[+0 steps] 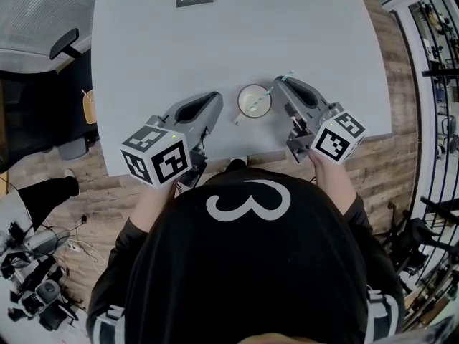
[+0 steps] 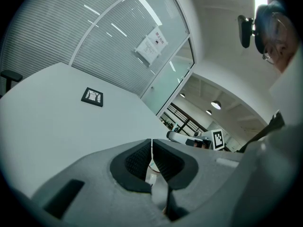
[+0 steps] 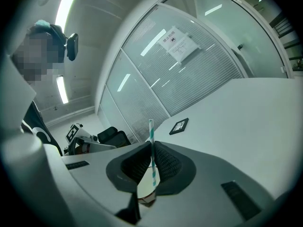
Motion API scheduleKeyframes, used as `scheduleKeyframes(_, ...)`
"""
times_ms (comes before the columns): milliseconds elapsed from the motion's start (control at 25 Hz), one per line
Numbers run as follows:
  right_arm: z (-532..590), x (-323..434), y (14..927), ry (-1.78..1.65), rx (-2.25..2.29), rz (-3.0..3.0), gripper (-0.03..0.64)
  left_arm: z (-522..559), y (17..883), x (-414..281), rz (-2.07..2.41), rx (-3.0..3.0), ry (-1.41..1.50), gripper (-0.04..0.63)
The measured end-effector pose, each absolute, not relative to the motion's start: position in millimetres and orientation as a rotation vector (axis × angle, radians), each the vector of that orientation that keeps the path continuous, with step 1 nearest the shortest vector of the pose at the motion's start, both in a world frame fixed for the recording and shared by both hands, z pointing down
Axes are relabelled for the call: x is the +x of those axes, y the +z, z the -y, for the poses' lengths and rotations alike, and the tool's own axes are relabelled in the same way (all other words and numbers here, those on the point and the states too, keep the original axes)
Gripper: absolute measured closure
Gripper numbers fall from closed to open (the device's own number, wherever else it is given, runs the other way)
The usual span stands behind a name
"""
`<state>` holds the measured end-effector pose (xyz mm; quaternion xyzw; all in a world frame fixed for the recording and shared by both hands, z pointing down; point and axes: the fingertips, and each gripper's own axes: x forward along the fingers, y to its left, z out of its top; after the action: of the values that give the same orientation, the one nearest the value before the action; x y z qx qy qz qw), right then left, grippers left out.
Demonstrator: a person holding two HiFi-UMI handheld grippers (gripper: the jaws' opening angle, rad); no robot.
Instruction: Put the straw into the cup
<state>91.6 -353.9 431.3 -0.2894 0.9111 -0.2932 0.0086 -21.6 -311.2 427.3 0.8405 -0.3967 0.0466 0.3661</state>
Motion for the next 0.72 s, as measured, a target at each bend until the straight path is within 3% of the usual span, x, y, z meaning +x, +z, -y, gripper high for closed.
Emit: scheduleKeyframes(720,365,90,439,-0.932,-0.924,-2.833,0.589,325,431,-24,1.000,2.167,0.122,0.572)
